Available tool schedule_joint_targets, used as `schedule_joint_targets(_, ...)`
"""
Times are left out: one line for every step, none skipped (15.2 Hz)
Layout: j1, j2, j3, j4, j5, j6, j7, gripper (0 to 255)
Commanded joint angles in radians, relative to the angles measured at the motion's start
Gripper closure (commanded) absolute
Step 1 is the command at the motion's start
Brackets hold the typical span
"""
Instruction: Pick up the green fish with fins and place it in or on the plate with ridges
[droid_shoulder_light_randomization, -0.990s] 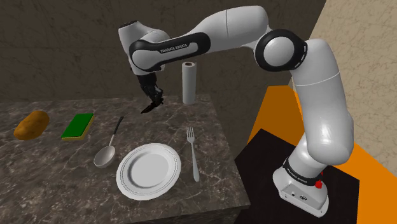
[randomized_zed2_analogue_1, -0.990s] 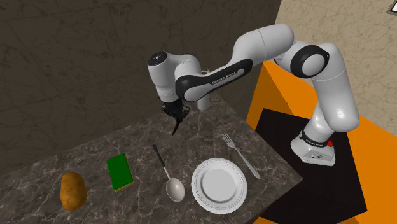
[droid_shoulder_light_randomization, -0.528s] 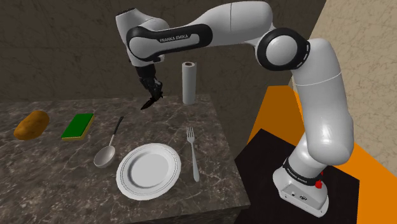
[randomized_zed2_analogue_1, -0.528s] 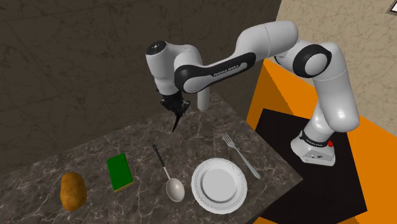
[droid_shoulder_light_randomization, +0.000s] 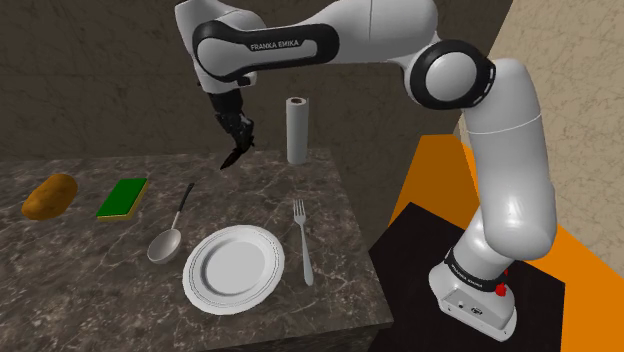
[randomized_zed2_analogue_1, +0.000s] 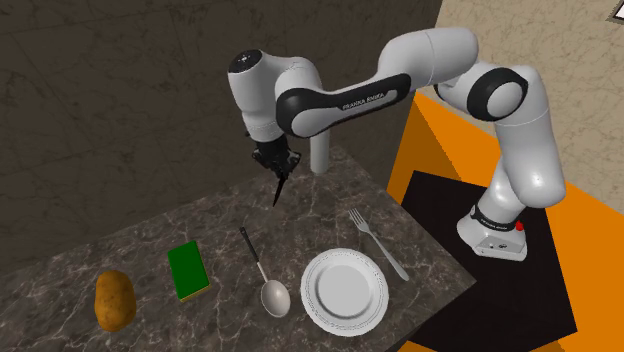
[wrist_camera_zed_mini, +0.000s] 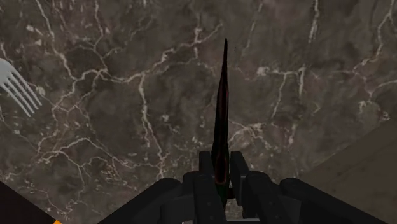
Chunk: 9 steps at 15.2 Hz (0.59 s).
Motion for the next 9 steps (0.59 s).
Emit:
schedule_joint_targets(0.004, -0.047, 0.014, -0.069, 0.014, 0.018, 0.032, 255)
schedule_joint_targets(0.006, -0.072, 0.022, -0.108, 0.022, 0.031, 0.050, 255)
schedule_joint_targets(0.009, -0.095, 0.030, -0.145, 0.030, 0.042, 0.067, 255)
schedule_joint_targets(0.013, -0.118, 0.038, -0.179, 0.038, 0.053, 0.085, 255)
schedule_joint_targets(0.017, -0.139, 0.046, -0.210, 0.046, 0.062, 0.102, 255)
schedule_joint_targets(0.022, -0.158, 0.054, -0.239, 0.054, 0.070, 0.119, 255)
schedule_joint_targets(0.028, -0.177, 0.061, -0.266, 0.062, 0.078, 0.136, 255)
schedule_joint_targets(0.034, -0.194, 0.069, -0.292, 0.069, 0.085, 0.154, 255)
schedule_joint_targets(0.041, -0.211, 0.077, -0.315, 0.077, 0.091, 0.171, 255)
